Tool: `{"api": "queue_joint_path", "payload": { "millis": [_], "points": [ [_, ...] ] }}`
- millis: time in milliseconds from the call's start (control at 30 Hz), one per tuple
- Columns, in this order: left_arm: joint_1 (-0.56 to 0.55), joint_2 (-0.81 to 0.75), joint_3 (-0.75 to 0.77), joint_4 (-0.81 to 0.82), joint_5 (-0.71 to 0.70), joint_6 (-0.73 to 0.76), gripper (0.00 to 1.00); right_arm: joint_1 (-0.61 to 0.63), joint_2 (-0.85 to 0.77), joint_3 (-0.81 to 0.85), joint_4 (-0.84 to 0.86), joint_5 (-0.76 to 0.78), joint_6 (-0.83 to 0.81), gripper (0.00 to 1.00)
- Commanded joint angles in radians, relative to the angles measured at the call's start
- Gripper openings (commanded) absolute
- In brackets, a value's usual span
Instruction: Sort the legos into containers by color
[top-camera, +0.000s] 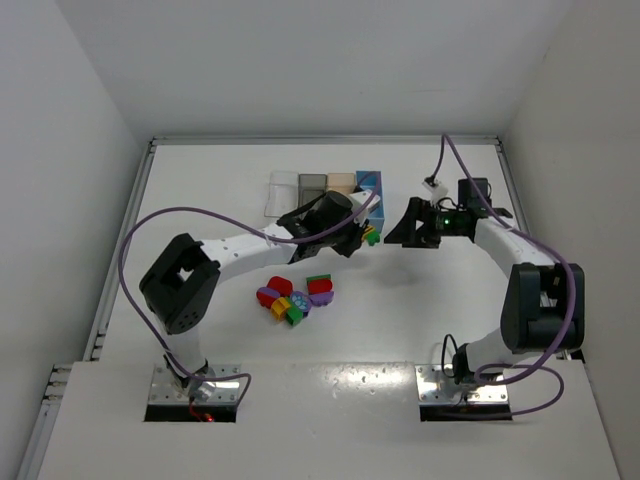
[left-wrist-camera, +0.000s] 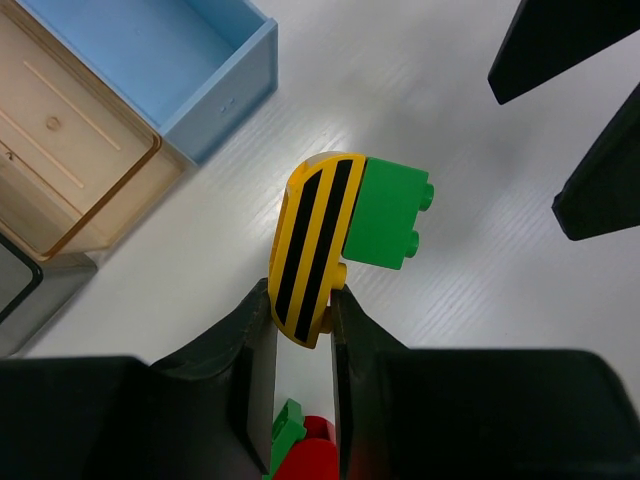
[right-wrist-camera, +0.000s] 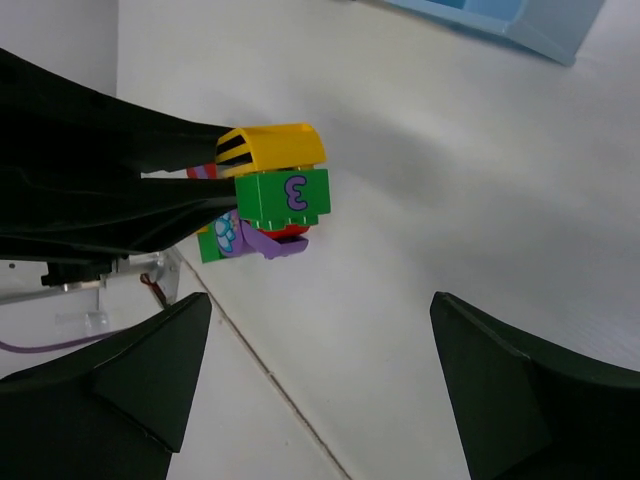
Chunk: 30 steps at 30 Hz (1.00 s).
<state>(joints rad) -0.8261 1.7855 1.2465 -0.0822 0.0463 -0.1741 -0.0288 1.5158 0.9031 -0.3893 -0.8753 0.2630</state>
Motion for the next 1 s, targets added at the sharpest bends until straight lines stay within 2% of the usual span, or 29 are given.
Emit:
{"api": "queue_joint_path", "payload": {
  "millis": [0, 233, 533, 733, 900, 933, 967],
  "points": [
    [-0.016, -0.028, 0.041, 0.012, 0.024, -0.013, 0.0, 0.015, -0.009, 0.049, 0.055, -0.047, 0.013, 0.9],
    [-0.016, -0.028, 0.041, 0.012, 0.066, -0.004, 0.0, 0.043, 0.03, 0.077, 0.064, -0.056, -0.001, 0.87],
    [-0.016, -0.028, 0.068, 0.012, 0.098, -0.004, 0.0, 0.07, 0.07, 0.105, 0.046, -0.1, -0.03, 0.74],
    [-0.016, -0.018, 0.077, 0.012, 0.119, -0.013, 0.0, 0.079, 0.08, 0.114, 0.056, -0.175, -0.039, 0.7],
    [-0.016, -0.009, 0.087, 0.012, 0.129, -0.013, 0.0, 0.079, 0.098, 0.114, 0.066, -0.231, -0.048, 0.54],
    [-0.016, -0.009, 0.096, 0.012, 0.129, -0.022, 0.0, 0.079, 0.098, 0.114, 0.066, -0.243, -0.048, 0.43],
    [-0.016, -0.009, 0.096, 0.012, 0.129, -0.022, 0.0, 0.079, 0.098, 0.114, 0.066, -0.243, -0.048, 0.37]
  ]
}}
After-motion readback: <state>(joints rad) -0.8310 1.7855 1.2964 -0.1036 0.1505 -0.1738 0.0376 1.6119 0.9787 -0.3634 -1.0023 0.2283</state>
